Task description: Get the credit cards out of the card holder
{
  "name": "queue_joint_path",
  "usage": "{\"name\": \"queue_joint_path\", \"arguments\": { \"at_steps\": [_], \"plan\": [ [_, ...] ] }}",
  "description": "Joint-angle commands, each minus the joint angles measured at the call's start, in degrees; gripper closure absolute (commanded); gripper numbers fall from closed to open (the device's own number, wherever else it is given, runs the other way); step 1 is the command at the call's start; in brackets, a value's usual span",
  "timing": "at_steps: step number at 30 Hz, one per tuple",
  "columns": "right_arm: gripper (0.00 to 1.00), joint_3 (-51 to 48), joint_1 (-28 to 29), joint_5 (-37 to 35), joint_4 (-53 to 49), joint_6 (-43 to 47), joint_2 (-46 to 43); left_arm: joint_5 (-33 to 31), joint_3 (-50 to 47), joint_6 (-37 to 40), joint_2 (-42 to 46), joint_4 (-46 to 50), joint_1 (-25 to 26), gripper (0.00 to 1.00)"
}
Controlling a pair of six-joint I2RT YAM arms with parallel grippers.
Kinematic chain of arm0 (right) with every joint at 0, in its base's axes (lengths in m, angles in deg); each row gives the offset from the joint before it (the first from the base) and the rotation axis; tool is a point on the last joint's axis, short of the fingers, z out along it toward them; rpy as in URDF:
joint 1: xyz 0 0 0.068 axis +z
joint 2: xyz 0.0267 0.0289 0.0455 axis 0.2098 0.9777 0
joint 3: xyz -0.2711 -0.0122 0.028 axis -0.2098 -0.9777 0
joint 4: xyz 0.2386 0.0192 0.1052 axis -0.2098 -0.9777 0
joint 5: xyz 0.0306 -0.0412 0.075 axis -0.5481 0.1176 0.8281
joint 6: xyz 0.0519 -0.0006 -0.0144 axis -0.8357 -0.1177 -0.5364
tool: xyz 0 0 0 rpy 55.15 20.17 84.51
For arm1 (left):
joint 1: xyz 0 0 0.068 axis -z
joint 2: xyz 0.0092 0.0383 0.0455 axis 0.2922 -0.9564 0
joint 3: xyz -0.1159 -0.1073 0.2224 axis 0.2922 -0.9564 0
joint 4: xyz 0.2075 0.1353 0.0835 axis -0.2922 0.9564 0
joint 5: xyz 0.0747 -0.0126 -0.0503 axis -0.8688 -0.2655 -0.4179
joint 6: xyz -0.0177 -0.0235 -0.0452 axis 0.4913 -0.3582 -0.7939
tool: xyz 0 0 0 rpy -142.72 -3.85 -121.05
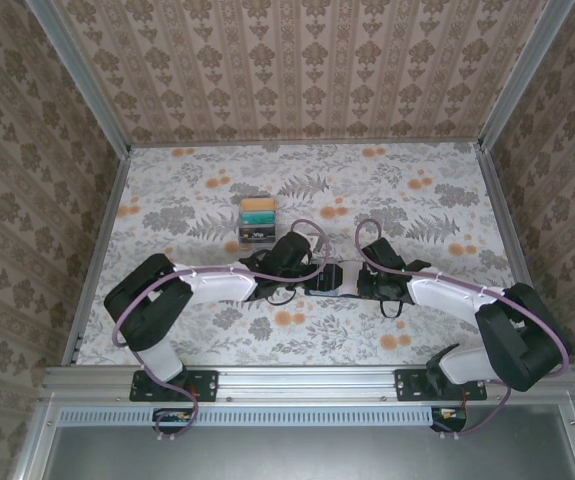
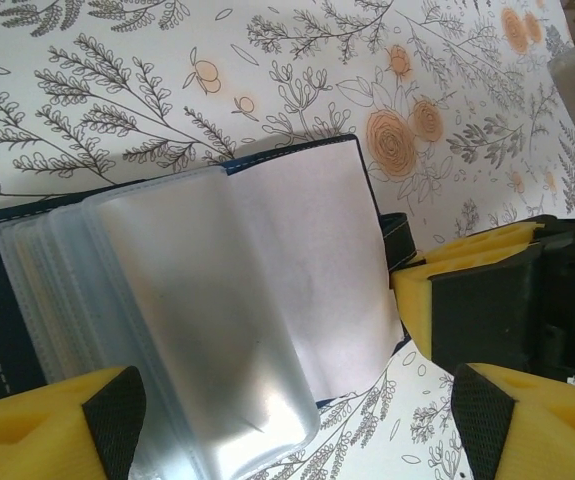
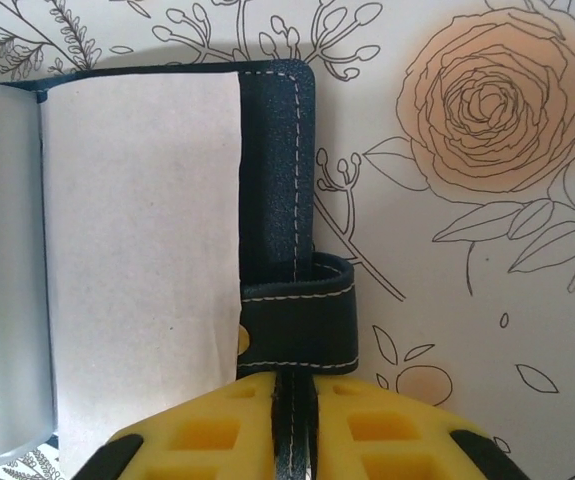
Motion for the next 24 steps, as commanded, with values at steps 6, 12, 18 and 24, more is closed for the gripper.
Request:
{"name": "queue_joint_path", "arguments": {
  "at_steps": [6,12,18,24],
  "plan": [
    [0.85,-0.9,-0.3,1.4,1.0,-0.5,0.4,-0.1,1.5,1.2,-2.2,0.3,0.4,0.16],
    [0.85,-0.8,-0.3,1.4,1.0,-0.5,0.4,-3.9,-0.6,1.0,0.6,0.2,0.3,0.16],
    [0.85,-0.8,-0.3,1.5,1.3,-0.5,0.9,-2.9,-0.4,0.9,0.0,0.3,-0.2,0.16],
    [0.85,-0.8,-0.3,2.0,1.4,-0.4,1.1,-0.9,0.5,0.3,-3.0,-0.7,-0.2,0.16]
  ]
}}
